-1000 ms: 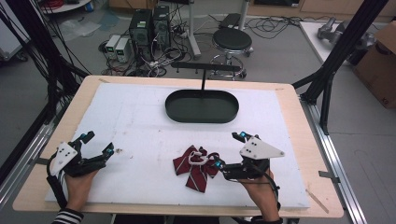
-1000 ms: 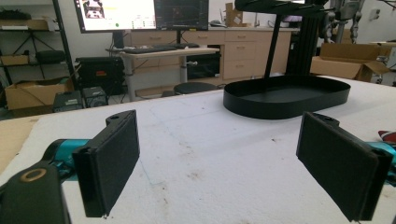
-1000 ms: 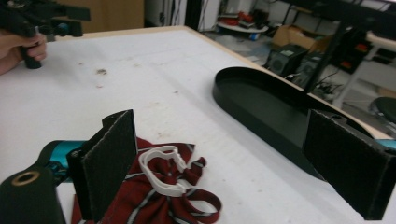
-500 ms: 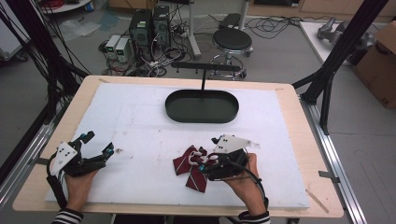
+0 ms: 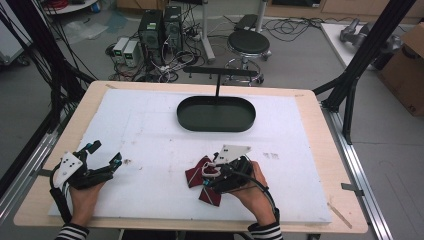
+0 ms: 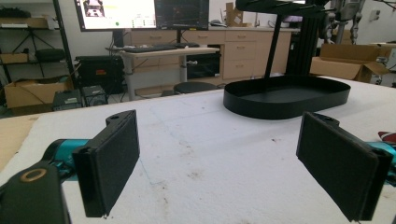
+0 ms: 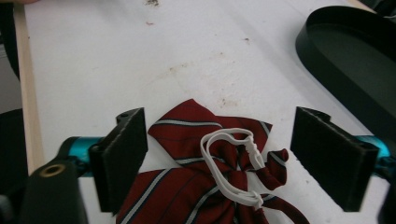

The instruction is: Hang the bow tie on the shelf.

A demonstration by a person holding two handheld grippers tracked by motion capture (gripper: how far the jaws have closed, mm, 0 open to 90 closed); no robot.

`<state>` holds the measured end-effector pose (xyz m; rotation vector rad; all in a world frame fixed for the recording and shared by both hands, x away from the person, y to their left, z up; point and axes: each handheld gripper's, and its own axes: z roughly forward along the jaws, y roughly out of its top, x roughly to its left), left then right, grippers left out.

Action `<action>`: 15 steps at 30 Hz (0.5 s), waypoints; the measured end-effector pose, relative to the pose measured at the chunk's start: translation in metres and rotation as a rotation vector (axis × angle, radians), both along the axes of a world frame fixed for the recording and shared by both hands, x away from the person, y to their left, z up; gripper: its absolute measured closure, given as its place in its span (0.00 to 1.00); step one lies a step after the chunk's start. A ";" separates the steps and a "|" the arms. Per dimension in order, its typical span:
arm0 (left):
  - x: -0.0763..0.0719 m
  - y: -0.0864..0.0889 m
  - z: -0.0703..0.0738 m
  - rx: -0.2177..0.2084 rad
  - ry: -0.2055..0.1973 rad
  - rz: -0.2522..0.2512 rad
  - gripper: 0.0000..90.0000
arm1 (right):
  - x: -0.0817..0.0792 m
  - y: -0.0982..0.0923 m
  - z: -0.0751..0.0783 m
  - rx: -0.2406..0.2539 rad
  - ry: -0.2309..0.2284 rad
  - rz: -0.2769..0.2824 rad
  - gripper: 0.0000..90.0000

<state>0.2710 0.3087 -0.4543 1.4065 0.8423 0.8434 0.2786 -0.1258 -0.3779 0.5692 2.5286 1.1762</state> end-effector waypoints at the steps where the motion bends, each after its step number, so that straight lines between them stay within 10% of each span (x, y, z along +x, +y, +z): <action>1: 0.000 0.000 0.000 0.000 0.000 0.001 0.15 | 0.000 0.001 -0.001 -0.002 0.006 0.006 0.26; 15: 0.000 0.000 0.000 -0.002 0.001 0.001 0.15 | 0.006 0.013 -0.011 -0.146 0.032 0.066 0.39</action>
